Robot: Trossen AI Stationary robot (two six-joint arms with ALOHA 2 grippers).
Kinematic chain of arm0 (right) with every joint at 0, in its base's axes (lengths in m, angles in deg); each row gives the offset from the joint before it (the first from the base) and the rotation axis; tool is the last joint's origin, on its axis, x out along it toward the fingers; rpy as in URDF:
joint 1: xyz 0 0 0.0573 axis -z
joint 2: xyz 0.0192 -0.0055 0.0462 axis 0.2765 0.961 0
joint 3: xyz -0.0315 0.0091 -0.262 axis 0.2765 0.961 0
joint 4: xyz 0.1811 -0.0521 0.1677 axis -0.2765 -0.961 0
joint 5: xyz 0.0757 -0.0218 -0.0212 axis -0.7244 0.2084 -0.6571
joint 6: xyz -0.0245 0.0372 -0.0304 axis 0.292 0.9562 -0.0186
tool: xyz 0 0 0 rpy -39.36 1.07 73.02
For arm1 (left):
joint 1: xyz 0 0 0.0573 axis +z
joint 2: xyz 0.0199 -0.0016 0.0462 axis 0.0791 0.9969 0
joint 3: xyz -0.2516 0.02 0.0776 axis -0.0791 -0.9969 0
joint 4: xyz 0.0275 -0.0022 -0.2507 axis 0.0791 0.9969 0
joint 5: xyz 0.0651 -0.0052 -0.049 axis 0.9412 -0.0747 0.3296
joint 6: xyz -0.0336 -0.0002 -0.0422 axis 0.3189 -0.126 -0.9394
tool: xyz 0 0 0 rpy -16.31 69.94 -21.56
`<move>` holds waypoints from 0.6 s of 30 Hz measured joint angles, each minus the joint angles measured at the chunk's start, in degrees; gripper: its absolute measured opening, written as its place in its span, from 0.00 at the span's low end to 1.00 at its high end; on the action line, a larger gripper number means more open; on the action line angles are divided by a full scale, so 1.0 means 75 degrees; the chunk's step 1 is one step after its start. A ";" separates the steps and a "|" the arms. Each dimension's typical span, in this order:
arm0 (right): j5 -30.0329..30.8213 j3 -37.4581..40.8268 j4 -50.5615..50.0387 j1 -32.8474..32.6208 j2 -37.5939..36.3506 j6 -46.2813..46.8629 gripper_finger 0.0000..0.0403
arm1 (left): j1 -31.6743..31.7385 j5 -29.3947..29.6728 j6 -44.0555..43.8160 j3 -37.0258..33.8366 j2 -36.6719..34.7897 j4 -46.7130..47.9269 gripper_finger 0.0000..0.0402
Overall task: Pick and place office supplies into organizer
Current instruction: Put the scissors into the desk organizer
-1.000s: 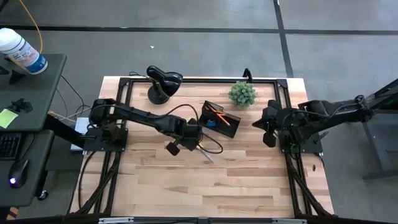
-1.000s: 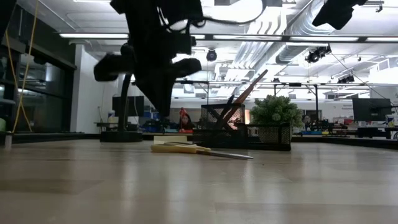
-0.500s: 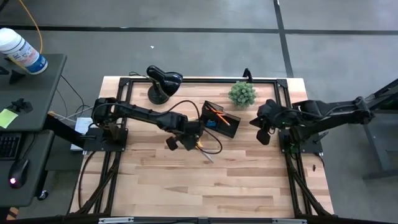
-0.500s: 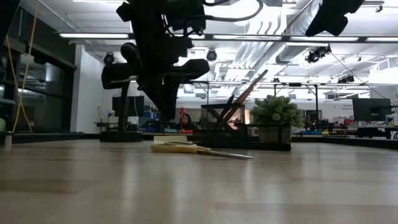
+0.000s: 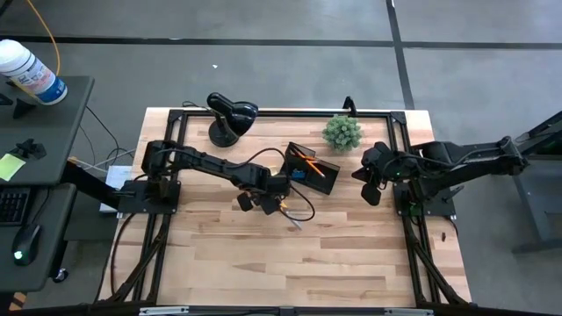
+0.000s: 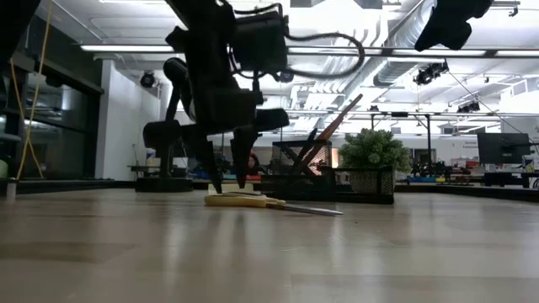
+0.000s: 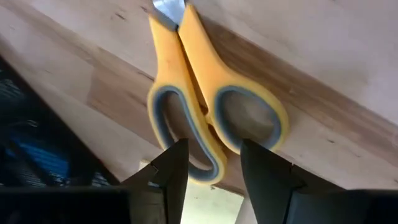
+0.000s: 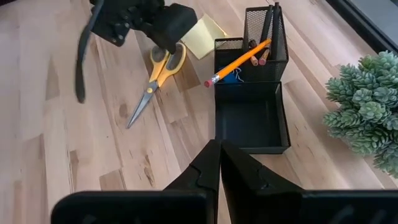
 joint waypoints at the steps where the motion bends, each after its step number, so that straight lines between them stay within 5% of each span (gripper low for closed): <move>1: -0.0016 0.0000 0.0000 0.0000 0.0000 0.0002 0.03 | 0.0000 0.0034 -0.0002 0.0000 0.0054 0.0001 0.34; 18: -0.0107 0.0000 0.0044 0.0000 -0.0003 0.0200 0.03 | 0.0200 -0.0368 -0.1278 0.0009 0.0344 -0.0190 0.34</move>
